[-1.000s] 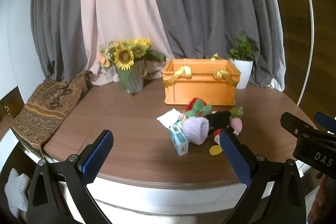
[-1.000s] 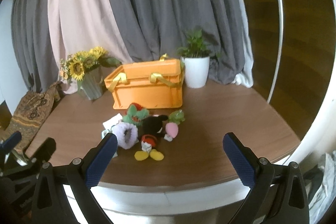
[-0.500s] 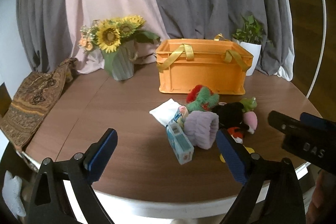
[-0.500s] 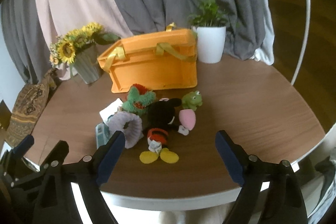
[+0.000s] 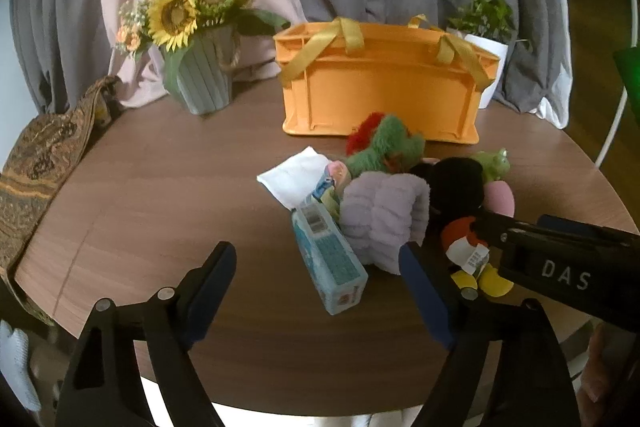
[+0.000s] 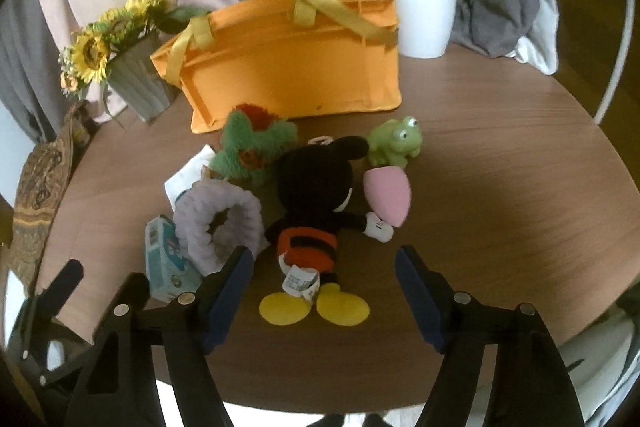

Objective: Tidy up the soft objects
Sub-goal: 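Grasp the Mickey Mouse plush with the right tool while the left tool grasps the light blue carton, then carry the Mickey plush with the right tool while the left tool carries the blue carton over the orange crate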

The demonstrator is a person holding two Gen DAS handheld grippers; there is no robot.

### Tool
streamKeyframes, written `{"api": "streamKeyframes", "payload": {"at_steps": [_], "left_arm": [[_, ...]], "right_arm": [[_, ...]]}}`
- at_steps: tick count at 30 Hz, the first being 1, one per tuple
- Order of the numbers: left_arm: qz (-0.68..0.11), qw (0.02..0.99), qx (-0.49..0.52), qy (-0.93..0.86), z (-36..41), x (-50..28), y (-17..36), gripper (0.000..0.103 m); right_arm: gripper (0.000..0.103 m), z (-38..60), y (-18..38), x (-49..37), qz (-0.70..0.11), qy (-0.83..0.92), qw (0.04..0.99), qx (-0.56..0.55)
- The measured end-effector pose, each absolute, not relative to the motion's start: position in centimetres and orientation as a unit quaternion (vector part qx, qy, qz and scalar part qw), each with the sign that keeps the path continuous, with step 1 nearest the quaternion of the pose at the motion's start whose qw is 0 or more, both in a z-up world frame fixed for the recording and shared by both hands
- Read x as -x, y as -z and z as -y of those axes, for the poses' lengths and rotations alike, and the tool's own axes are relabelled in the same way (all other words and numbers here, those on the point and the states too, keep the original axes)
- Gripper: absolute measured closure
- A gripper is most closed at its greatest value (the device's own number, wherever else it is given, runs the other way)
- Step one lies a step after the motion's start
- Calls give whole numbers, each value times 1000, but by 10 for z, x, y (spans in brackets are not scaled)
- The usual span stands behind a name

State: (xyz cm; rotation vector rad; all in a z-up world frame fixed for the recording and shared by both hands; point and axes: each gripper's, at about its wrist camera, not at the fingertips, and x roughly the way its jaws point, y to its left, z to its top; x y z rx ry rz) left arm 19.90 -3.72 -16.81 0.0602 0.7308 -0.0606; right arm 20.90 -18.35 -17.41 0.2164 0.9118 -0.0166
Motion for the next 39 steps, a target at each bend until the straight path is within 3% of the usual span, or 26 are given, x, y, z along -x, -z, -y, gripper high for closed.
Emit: {"api": "streamKeyframes", "payload": {"at_steps": [7,15,23,25,27,30,39], "left_arm": [[-356,934,-32,-4,47,-208,190,28],[-360,931,-45,-29,47,-212,206,38],[-358,932,-26,-45,36,-219,207,42],[-358,932,-27,-44,36,-223,210,45],[-361,931,-26,-37,36,-227,213,57],[-369,929,-14,-27,35,-231,215,76],[-366,930,5,-24,28,-228,201,77]], "right_arm": [[37,183,199,-233,-464,-29,881,-86],[38,181,215,-242,-468,-46,880,-63],[43,176,219,-247,-468,-51,881,-53],[43,175,224,-252,-475,-50,877,-54],[45,177,228,-255,-477,-50,875,-62],[60,176,227,-257,-475,-51,876,-59],[63,178,213,-248,-458,-44,886,-60]]}}
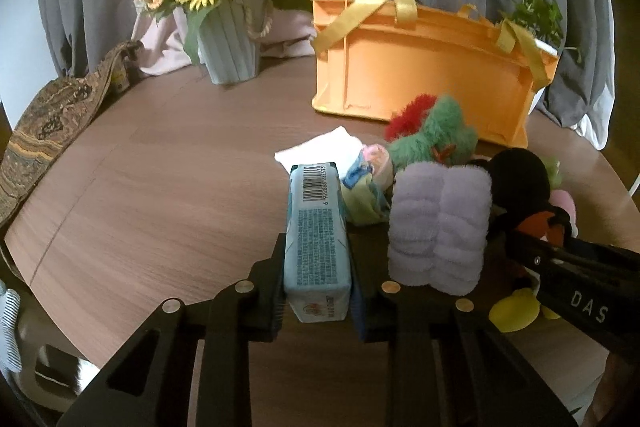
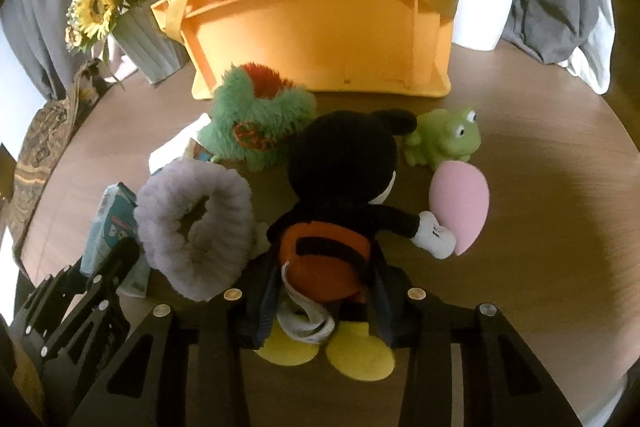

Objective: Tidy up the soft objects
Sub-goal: 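Carry the Mickey plush with the right tool while the left tool carries the blue carton over the orange crate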

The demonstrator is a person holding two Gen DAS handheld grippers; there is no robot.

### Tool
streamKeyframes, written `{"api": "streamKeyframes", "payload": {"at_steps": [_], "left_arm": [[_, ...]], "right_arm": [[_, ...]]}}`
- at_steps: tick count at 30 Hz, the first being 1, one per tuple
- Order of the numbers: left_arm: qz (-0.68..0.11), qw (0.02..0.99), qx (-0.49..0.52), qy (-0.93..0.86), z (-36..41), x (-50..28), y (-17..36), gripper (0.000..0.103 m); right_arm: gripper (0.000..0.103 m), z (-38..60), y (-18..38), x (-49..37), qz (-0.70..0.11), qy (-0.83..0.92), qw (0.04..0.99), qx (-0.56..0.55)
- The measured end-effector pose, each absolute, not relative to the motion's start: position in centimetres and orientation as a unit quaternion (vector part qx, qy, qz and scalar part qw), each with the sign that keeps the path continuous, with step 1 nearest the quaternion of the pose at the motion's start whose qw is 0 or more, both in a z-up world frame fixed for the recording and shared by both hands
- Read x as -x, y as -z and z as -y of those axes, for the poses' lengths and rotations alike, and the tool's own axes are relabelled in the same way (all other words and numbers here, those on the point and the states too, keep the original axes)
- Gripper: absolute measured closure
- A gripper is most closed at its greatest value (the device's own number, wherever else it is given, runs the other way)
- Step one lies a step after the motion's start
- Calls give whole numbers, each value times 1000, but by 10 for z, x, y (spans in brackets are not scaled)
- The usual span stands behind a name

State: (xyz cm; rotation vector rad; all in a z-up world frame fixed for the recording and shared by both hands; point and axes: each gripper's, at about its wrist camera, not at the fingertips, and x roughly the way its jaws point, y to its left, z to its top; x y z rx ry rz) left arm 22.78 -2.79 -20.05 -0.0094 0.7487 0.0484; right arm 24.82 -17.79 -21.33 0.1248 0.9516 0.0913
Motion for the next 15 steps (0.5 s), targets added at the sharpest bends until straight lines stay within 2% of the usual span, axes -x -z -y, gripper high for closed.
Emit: {"api": "streamKeyframes", "payload": {"at_steps": [15], "left_arm": [[-332,943,31,-9,36,-214,141,77]], "right_arm": [[63,190,161,-226,-409,-58,908,-70]]}}
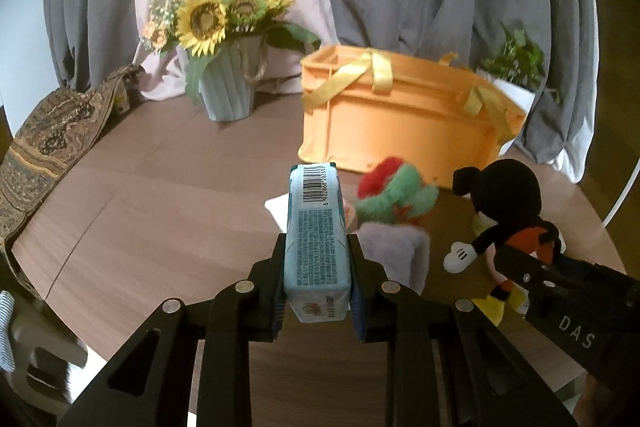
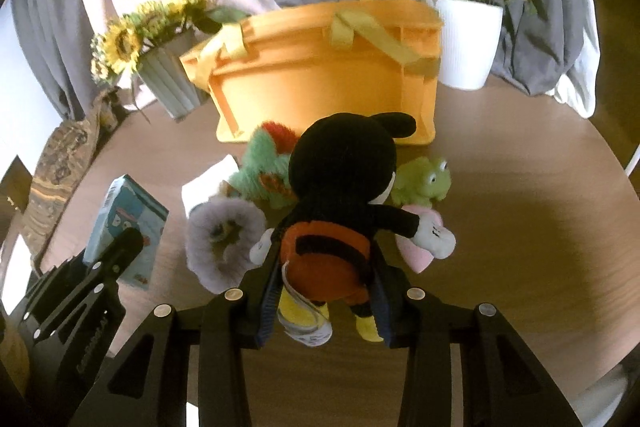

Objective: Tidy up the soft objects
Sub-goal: 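Carry the Mickey plush with the right tool while the left tool carries the blue carton over the orange crate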

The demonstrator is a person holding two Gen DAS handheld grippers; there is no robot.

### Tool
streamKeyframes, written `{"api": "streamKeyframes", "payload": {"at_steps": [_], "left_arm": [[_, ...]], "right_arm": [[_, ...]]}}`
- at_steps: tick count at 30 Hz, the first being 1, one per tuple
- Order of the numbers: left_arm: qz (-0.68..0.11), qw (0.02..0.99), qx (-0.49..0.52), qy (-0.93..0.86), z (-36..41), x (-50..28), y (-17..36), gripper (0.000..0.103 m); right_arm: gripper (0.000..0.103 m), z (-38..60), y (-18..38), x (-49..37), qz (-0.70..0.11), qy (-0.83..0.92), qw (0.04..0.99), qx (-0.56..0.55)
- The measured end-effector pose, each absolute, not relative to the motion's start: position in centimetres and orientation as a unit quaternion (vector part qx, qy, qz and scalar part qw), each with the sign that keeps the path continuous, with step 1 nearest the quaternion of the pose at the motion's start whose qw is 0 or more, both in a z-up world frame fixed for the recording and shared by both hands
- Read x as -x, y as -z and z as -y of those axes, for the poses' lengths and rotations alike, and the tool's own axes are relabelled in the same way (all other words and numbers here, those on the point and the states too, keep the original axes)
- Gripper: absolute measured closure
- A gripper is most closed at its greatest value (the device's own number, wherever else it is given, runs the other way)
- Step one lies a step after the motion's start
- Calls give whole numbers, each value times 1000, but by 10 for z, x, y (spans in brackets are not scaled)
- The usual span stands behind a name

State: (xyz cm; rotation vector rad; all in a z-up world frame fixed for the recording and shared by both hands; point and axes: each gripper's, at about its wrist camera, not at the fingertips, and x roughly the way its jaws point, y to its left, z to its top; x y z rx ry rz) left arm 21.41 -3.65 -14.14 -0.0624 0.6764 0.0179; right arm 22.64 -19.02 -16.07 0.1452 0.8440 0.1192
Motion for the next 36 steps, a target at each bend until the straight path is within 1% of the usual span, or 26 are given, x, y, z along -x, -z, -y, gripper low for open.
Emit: {"api": "streamKeyframes", "payload": {"at_steps": [8,19,36], "left_arm": [[-303,952,33,-1,47,-208,110,77],[-269,962,38,9,48,-207,73,77],[-219,971,17,95,27,-251,24,77]], "right_arm": [[63,200,127,-219,-373,-68,923,-69],[63,207,93,-214,-330,-84,938,-70],[63,183,47,-237,-277,-42,956,-87]]}}
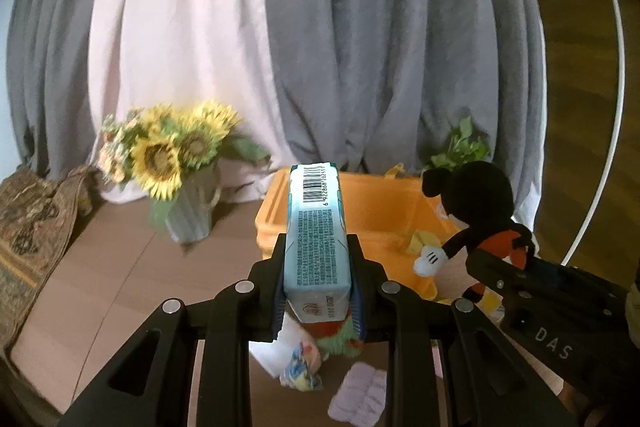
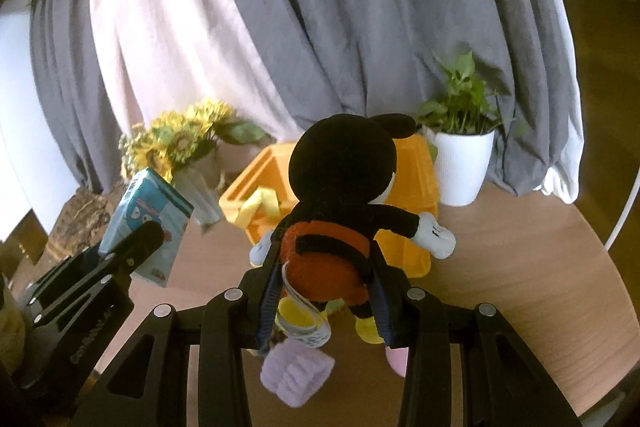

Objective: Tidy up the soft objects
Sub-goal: 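Carry the Mickey plush with the right tool while the left tool carries the blue carton over the orange crate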

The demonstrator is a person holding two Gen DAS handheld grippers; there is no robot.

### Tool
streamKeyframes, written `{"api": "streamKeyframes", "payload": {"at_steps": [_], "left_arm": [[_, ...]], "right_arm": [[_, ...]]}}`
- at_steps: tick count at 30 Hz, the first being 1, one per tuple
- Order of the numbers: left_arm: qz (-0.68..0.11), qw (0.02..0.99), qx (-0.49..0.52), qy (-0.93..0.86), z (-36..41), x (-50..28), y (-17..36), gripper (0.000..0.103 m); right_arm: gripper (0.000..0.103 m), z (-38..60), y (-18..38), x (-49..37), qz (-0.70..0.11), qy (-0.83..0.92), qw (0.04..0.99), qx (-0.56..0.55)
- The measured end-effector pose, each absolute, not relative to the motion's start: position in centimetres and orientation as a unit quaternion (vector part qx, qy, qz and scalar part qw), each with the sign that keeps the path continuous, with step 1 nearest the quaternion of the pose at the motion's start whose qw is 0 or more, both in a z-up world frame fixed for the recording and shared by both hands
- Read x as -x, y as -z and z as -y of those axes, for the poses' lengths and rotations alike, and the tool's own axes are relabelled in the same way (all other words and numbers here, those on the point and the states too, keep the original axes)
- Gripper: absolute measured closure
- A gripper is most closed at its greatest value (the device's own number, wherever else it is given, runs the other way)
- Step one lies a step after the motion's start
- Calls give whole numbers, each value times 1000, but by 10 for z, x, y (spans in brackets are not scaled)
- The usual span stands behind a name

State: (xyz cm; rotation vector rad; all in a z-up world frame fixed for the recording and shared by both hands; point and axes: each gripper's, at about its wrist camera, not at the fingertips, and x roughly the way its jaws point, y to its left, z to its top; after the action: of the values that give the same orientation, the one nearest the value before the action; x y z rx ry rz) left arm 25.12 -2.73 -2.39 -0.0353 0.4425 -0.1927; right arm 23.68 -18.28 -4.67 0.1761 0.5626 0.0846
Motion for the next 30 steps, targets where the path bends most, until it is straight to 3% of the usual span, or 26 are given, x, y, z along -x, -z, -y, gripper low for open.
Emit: {"api": "streamKeyframes", "payload": {"at_steps": [30], "left_arm": [[-168,975,-8,143,40,-354,-10,77]], "right_arm": [[63,185,11,-334,-231,-24,967,-108]]}}
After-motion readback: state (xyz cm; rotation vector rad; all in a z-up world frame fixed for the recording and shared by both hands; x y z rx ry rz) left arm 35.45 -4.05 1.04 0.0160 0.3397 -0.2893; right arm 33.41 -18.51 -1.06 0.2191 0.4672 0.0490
